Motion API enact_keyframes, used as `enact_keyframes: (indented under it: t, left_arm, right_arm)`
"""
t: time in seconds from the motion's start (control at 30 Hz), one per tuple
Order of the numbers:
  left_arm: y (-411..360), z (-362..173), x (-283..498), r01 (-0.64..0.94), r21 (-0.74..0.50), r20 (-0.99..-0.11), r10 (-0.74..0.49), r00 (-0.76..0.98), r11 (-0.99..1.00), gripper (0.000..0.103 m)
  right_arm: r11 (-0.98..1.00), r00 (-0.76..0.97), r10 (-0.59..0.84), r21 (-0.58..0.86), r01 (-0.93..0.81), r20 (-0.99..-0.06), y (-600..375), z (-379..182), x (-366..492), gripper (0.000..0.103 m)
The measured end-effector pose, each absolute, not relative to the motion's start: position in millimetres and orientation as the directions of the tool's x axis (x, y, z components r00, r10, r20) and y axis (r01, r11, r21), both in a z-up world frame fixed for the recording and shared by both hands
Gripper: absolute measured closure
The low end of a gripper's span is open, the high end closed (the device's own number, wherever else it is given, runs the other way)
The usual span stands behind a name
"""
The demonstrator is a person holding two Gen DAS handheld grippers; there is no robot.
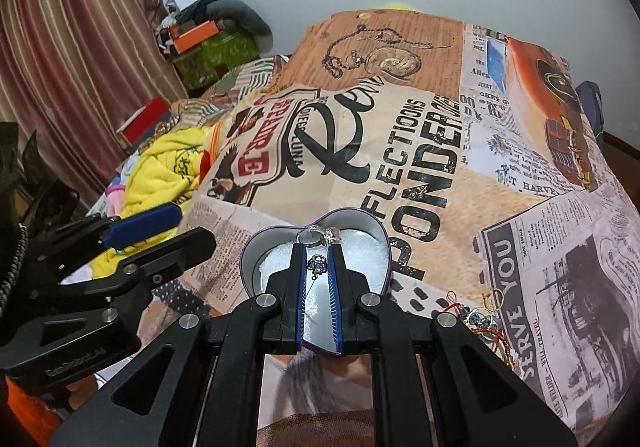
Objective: Organize jewelry
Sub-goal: 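Open the left tool over the heart tin while the right tool lowers the earring into it, then lift both tools out of the tin and move them back to the jewelry pile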
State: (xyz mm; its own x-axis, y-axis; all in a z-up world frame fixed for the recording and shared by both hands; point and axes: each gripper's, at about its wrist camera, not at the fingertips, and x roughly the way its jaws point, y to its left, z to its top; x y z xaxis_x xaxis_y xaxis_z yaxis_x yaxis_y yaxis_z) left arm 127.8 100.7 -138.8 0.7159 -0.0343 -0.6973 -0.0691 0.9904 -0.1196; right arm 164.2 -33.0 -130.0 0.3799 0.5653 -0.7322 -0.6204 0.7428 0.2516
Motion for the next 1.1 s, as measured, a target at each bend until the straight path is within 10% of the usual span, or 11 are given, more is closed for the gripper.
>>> enact_keyframes:
  t: [0.23,0.47,1.1]
  left_arm:
    - [102.4,-136.2,122.0,-0.085,-0.112,-0.696,-0.017,0.718,0.990,0.055]
    - [95.8,-131.5,118.7,-0.080,-0.097,-0.692,-0.010,0.721,0.992,0.050]
    - [23.3,-130.0,122.8,0.059,-0.064,-0.708,-0.087,0.701,0.996,0.040]
  right_arm:
    - [0.746,0.345,0.554,0.268,-0.610,-0.757,-34.3,-131.6,166.8,0.090]
    - [0.768,0.410,0.539,0.229,-0.599,-0.736,-45.1,-113.9,160.2,0.062]
    - [0.875,0.554,0.412,0.145,-0.462,-0.723,-133.8,-95.8,150.7,0.061]
